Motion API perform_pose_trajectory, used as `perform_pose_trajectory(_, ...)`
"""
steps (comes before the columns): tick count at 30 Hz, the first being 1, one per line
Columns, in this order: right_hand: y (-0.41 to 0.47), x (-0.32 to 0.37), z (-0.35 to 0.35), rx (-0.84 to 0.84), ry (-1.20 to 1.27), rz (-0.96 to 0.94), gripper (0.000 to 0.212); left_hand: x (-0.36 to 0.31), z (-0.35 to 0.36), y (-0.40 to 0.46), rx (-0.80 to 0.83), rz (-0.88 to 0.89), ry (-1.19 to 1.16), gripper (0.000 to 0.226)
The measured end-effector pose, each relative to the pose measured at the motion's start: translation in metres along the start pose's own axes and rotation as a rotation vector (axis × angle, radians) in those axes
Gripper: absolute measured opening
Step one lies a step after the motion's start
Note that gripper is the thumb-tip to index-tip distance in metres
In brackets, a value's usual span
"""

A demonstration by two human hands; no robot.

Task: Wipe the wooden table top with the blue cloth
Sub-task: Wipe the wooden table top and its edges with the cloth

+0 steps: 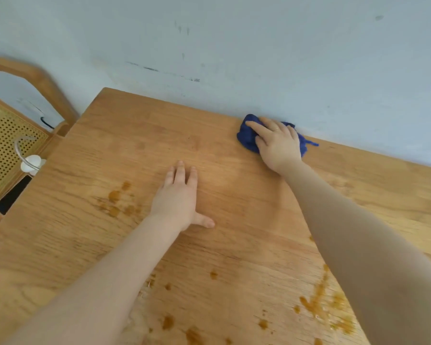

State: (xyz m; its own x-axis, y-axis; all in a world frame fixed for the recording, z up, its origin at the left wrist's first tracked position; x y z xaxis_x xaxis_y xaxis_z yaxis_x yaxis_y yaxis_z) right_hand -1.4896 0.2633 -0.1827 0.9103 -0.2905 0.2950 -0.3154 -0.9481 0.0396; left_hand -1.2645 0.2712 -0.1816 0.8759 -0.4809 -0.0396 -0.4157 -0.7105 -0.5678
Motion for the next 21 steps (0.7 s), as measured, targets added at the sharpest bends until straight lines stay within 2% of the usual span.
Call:
perform_pose_trajectory(3,-0.017,0.016,0.004,0.017,0.037,0.033,0.042,-0.001,0.001,0.000,0.013,-0.012,-0.010,0.130)
perform_pose_trajectory(8,-0.123,0.069,0.006,0.033,0.044,-0.270,0.044,0.000,0.002,-0.001,0.003,-0.029,-0.035,0.128)
perform_pose_trajectory(11,-0.121,0.068,0.007,0.092,0.098,-0.337,0.045,0.001,0.000,0.000,-0.019,-0.016,-0.052,0.127)
perform_pose_trajectory(14,-0.067,0.037,0.003,0.045,0.066,-0.175,0.052,0.001,-0.001,-0.001,-0.021,-0.007,-0.053,0.128)
perform_pose_trajectory(17,-0.015,-0.006,0.000,-0.025,-0.035,0.045,0.044,0.002,0.003,0.002,-0.031,0.017,-0.049,0.128)
perform_pose_trajectory(19,-0.002,-0.022,0.000,-0.035,-0.029,0.168,0.042,0.003,0.005,0.002,-0.028,0.026,-0.048,0.129)
perform_pose_trajectory(21,-0.011,-0.020,-0.001,-0.053,0.000,0.211,0.043,0.002,0.004,0.002,-0.036,0.027,-0.040,0.129)
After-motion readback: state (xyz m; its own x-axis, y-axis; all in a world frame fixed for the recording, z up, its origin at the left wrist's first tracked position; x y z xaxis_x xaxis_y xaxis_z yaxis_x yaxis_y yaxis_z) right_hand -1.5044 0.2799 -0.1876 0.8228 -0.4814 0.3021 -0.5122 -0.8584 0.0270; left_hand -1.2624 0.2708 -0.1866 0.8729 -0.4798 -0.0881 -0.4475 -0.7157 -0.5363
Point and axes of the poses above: each hand's wrist, its own y-axis towards the middle knuckle, its own z-axis out of the palm, x = y × z, the point moved 8 cm from there along y, towards the middle knuckle, and after that the axes turned 2 degrees about -z, right-handed, at the moved point
